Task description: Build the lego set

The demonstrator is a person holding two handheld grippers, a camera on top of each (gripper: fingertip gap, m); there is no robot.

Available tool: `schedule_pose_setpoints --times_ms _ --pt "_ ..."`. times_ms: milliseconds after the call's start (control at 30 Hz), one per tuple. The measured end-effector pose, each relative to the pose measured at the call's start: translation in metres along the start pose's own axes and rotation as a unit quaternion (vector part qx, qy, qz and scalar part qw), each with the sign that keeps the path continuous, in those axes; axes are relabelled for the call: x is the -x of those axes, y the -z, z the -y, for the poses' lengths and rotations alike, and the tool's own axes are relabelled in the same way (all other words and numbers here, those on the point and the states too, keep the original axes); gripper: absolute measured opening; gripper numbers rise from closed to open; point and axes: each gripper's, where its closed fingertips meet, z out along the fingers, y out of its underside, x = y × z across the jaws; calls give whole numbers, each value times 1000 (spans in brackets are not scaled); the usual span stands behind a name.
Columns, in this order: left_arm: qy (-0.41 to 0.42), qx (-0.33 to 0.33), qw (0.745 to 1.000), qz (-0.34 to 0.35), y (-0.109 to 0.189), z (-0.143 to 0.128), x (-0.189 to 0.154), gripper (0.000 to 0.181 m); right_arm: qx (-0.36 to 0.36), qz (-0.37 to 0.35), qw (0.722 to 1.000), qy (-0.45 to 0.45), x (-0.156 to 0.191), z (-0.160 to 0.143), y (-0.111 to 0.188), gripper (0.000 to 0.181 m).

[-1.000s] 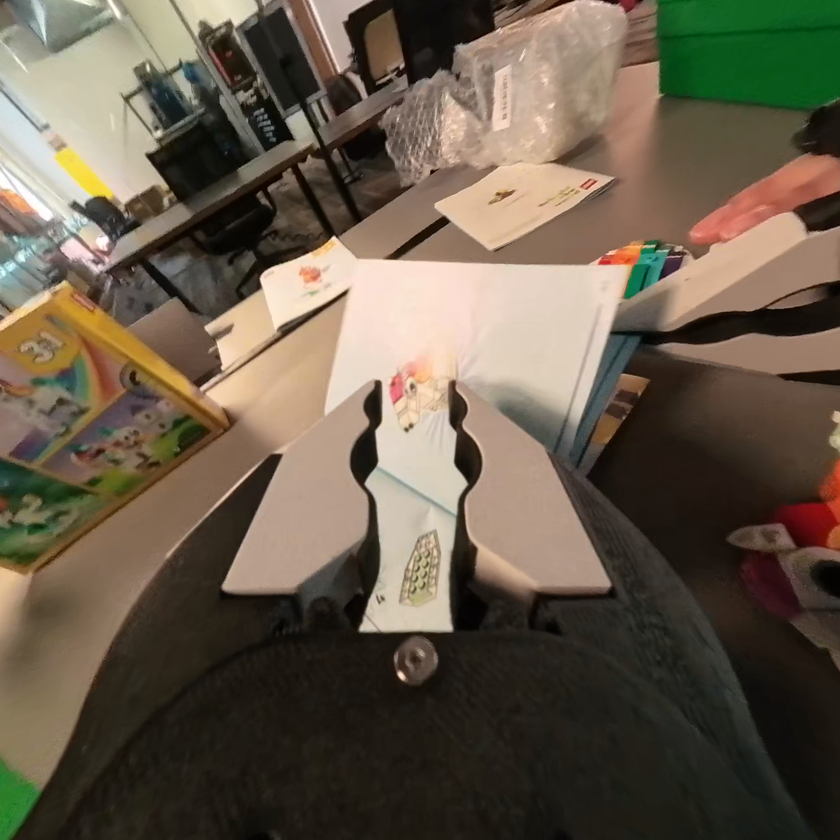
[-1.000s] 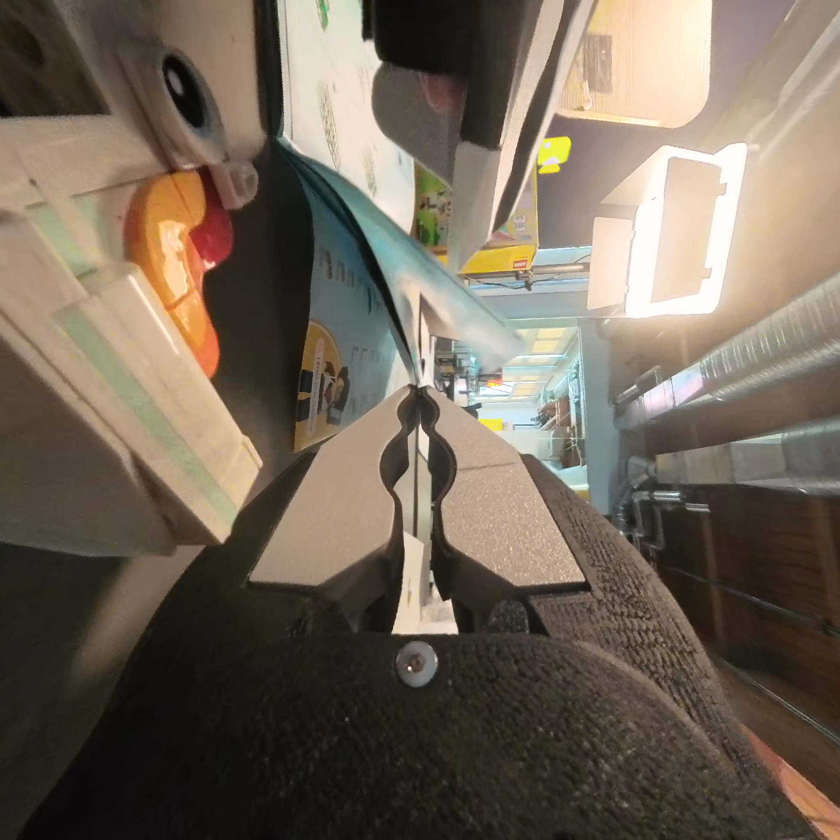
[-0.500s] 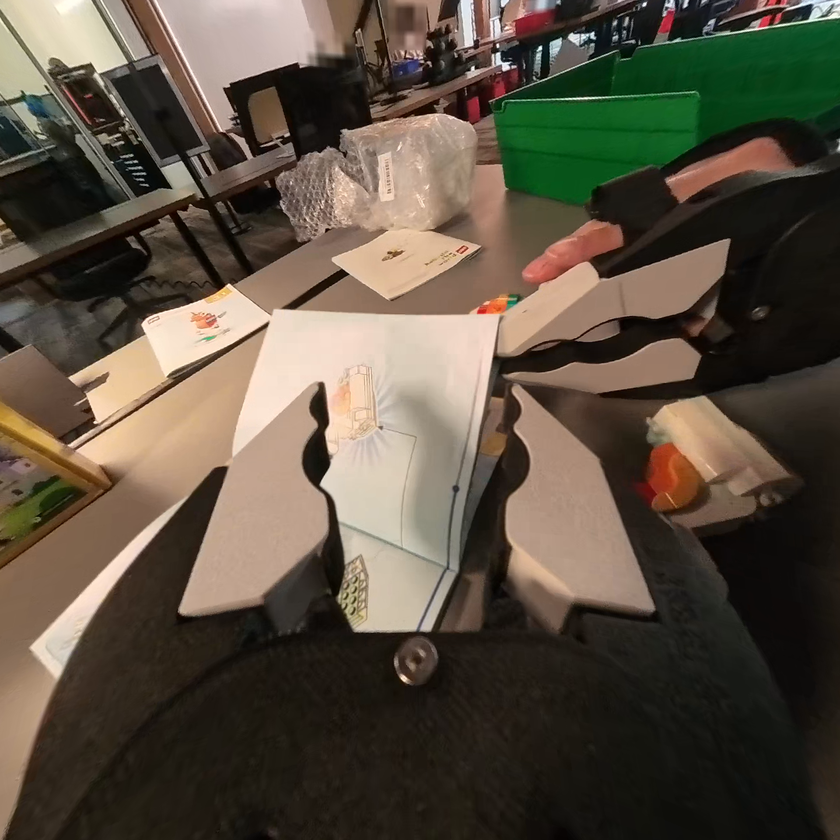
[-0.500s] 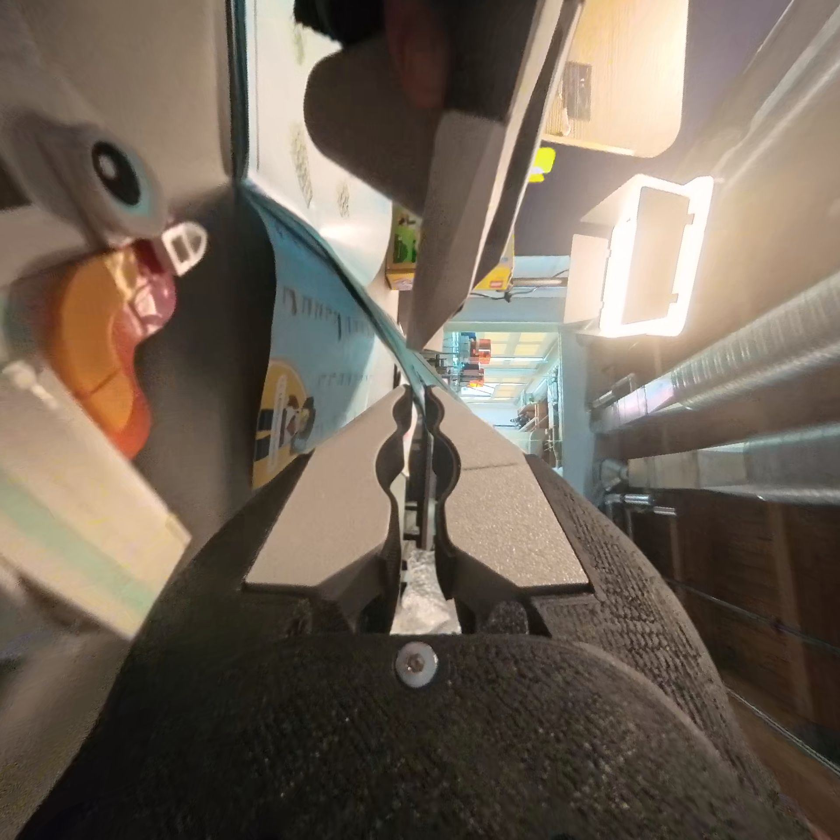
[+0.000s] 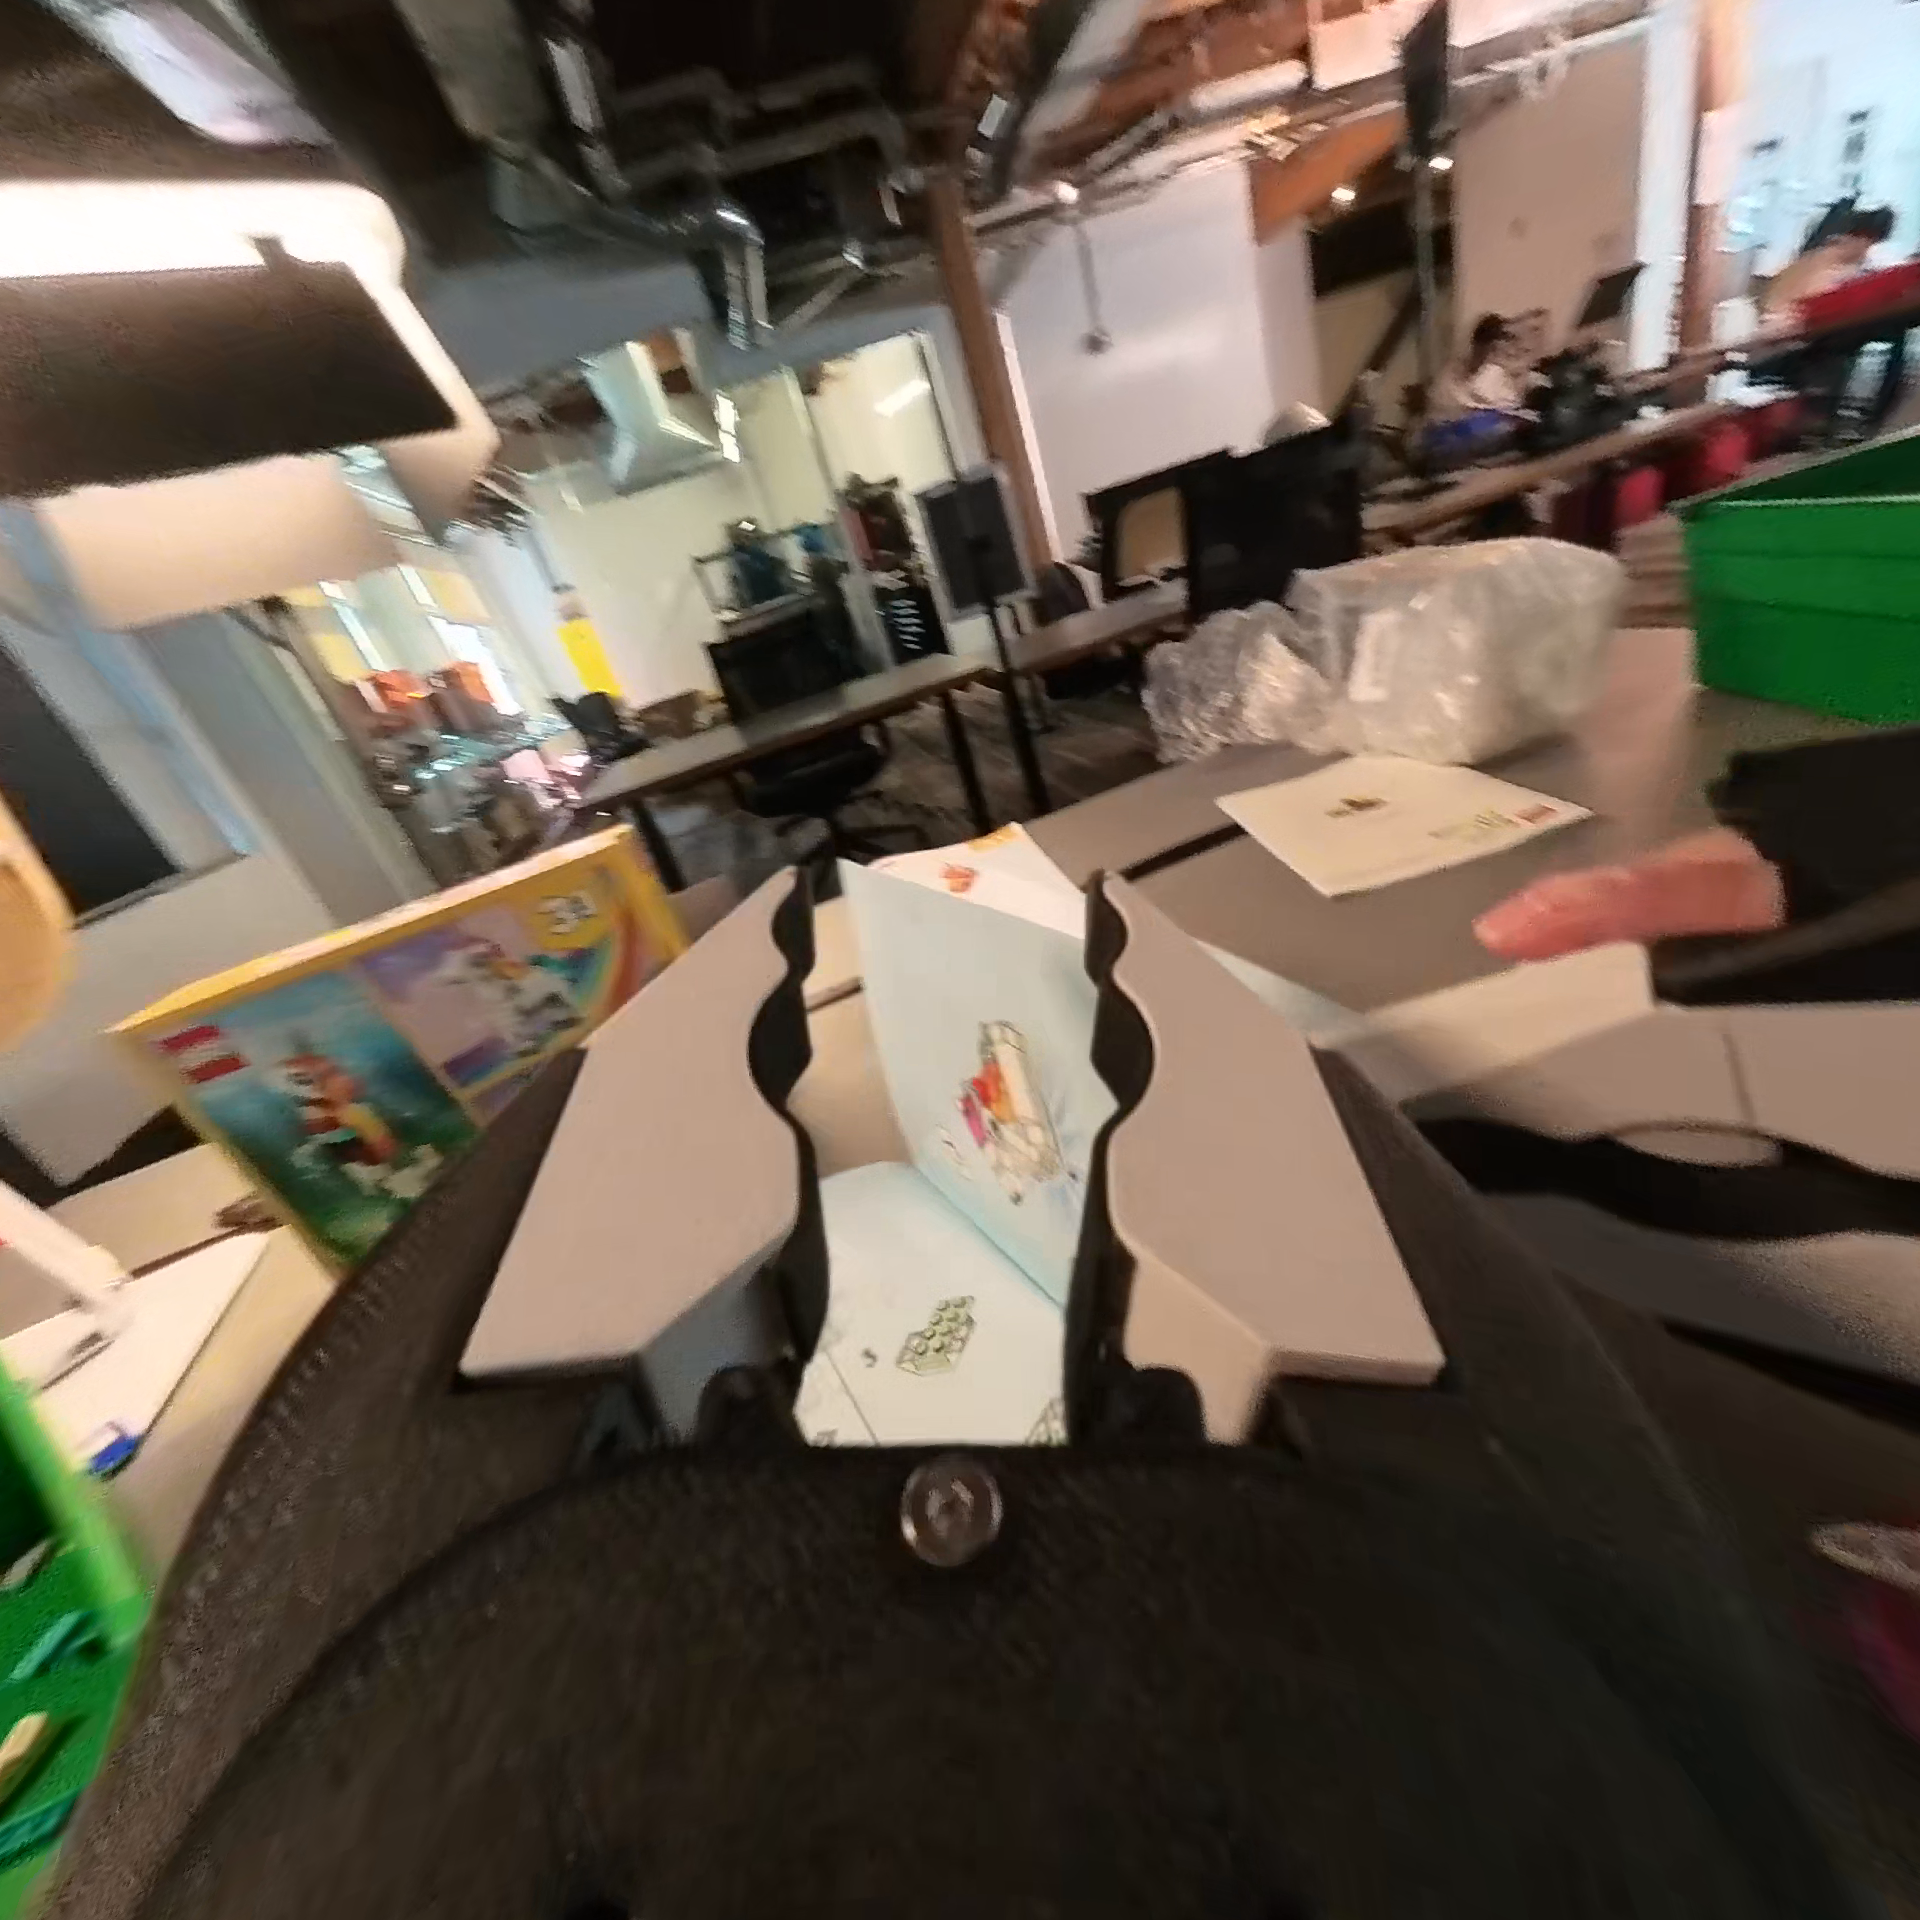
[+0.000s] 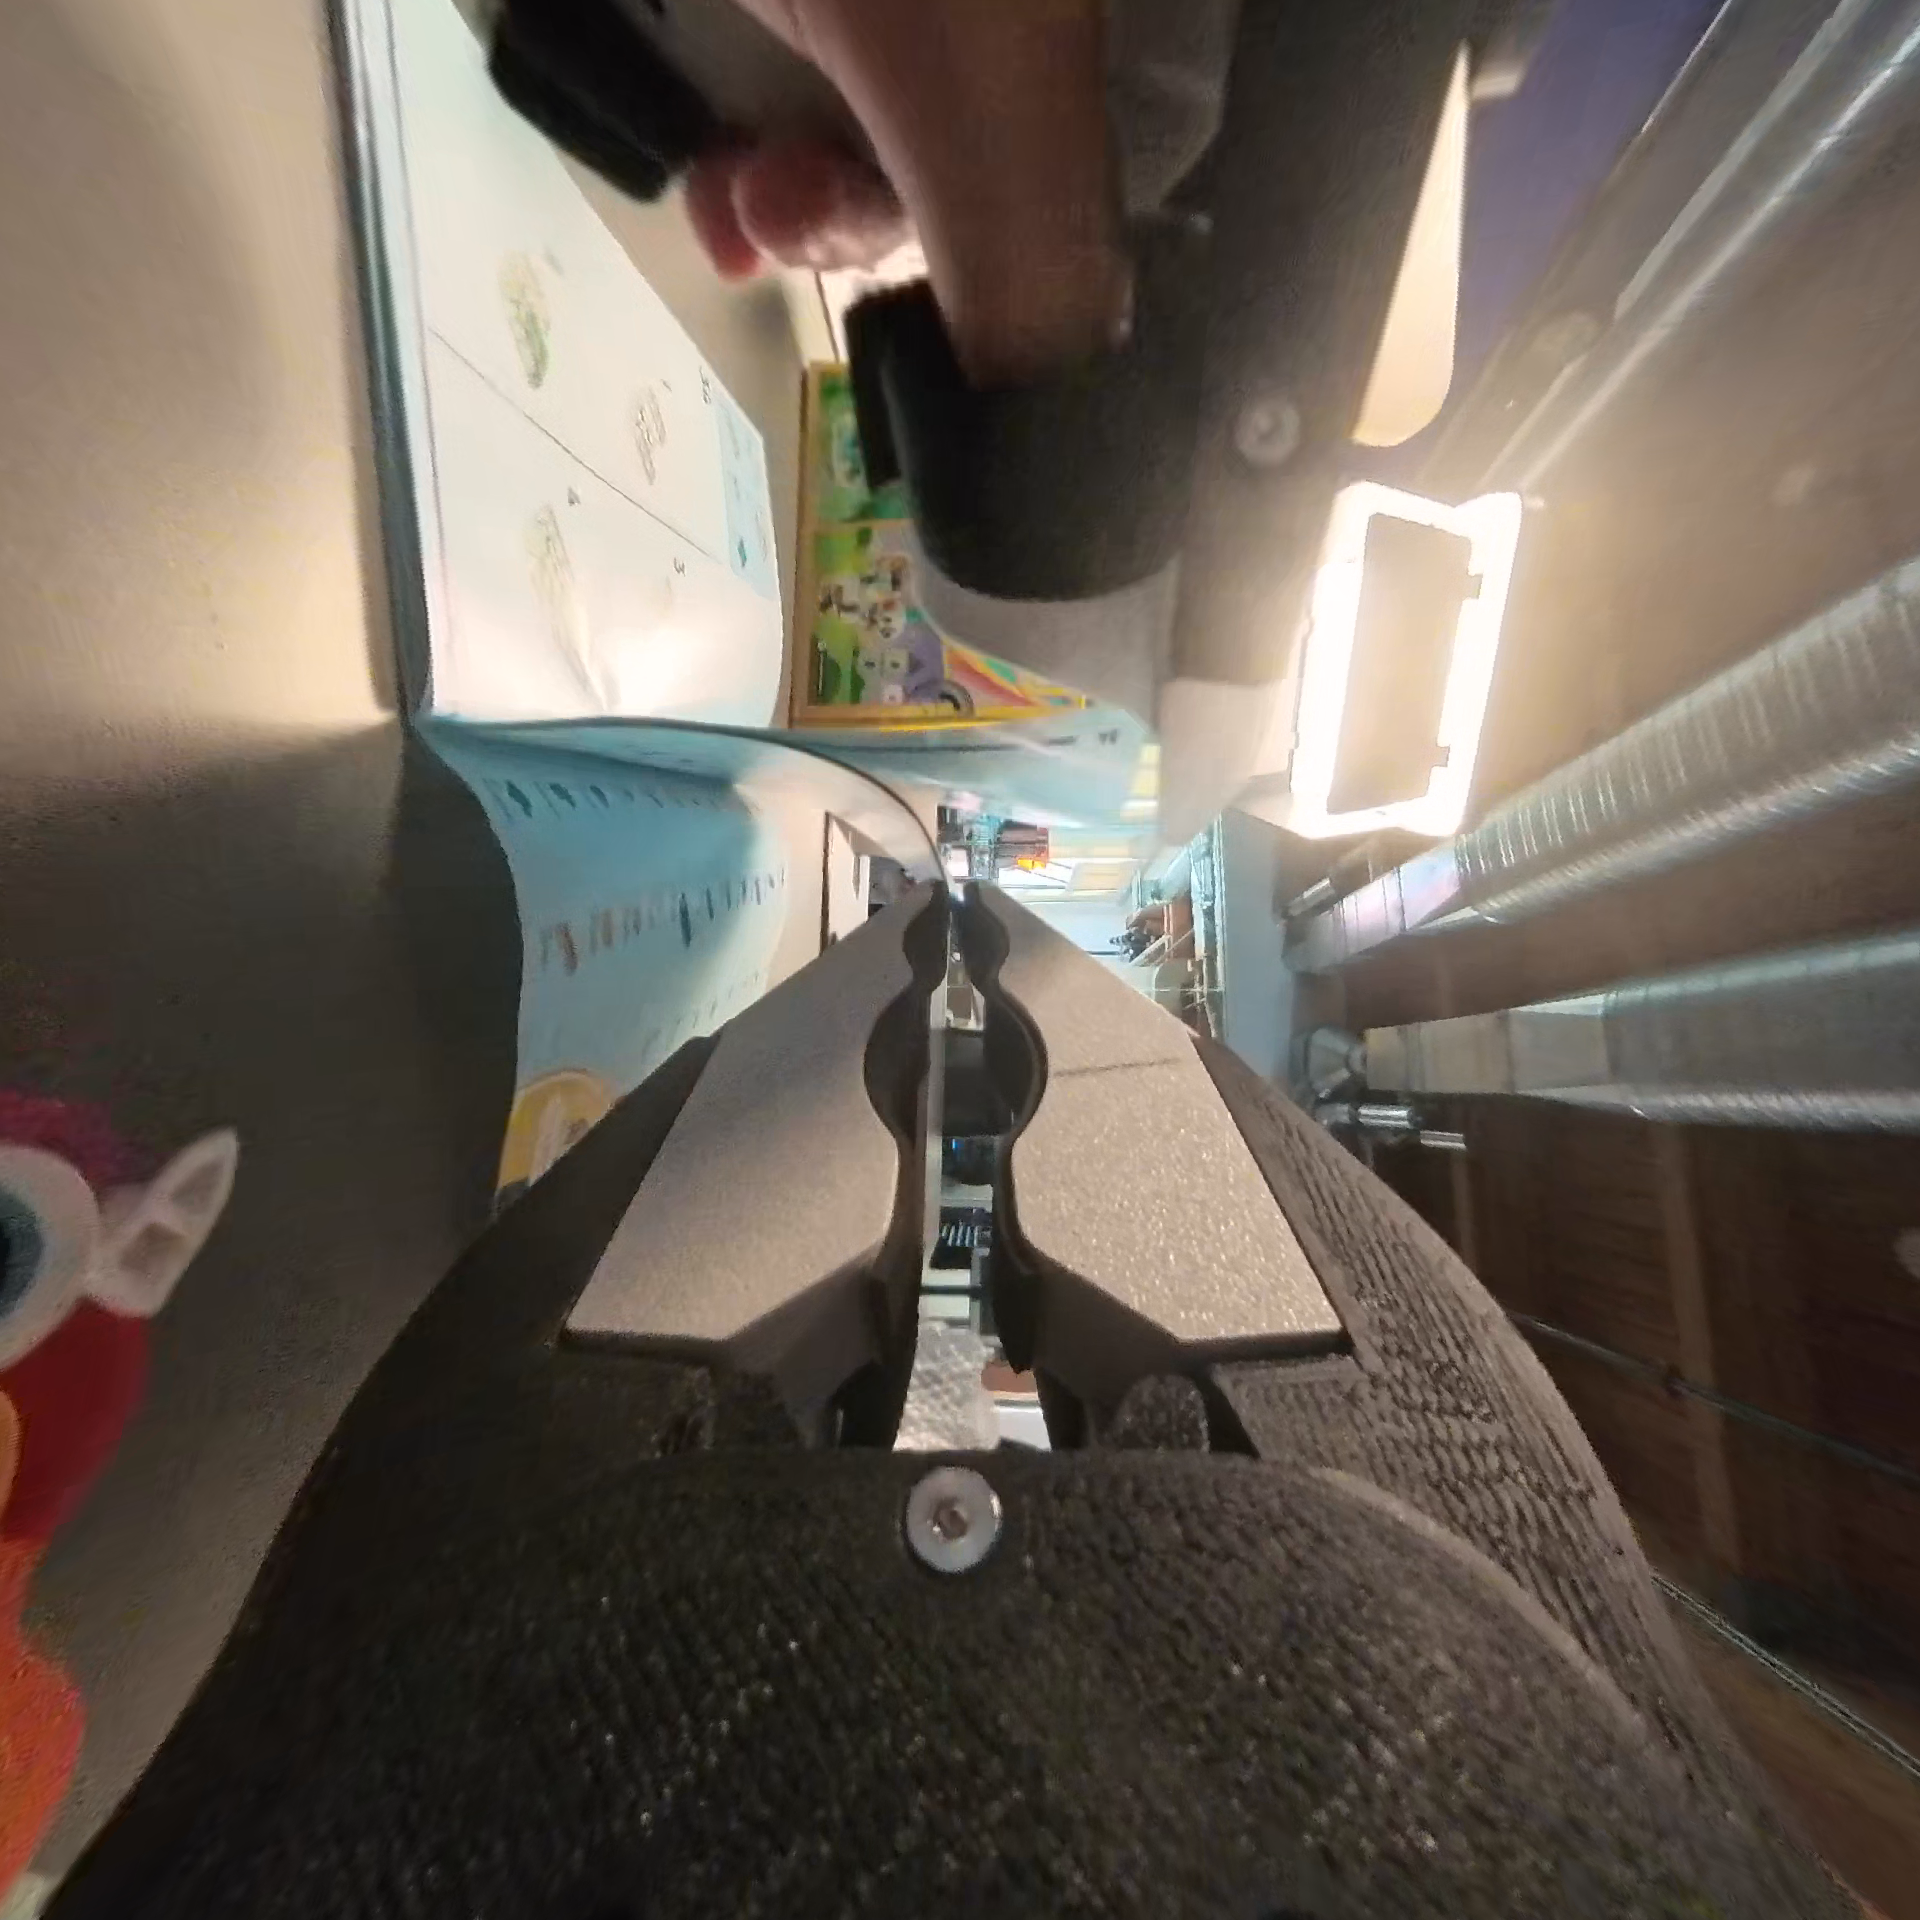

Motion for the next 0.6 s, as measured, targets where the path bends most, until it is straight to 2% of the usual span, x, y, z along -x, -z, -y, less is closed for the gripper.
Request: schedule_pose_setpoints --times_ms 67,200,333,500,600 --pt "-2 -13 999 31 2 4 12 49 -4 2 1000 -3 0 7 -3 0" --pt "-1 -31 998 52 5 9 25 40 -10 3 1000 -8 -1 20 -10 2" --pt "10 -77 994 74 14 23 42 35 -14 2 1000 1 -3 33 -19 2" --pt "-66 -113 977 166 35 43 93 29 -31 16 999 15 -4 53 -32 2" --pt "-55 -112 976 180 42 43 112 29 -46 34 998 10 0 67 -41 3"
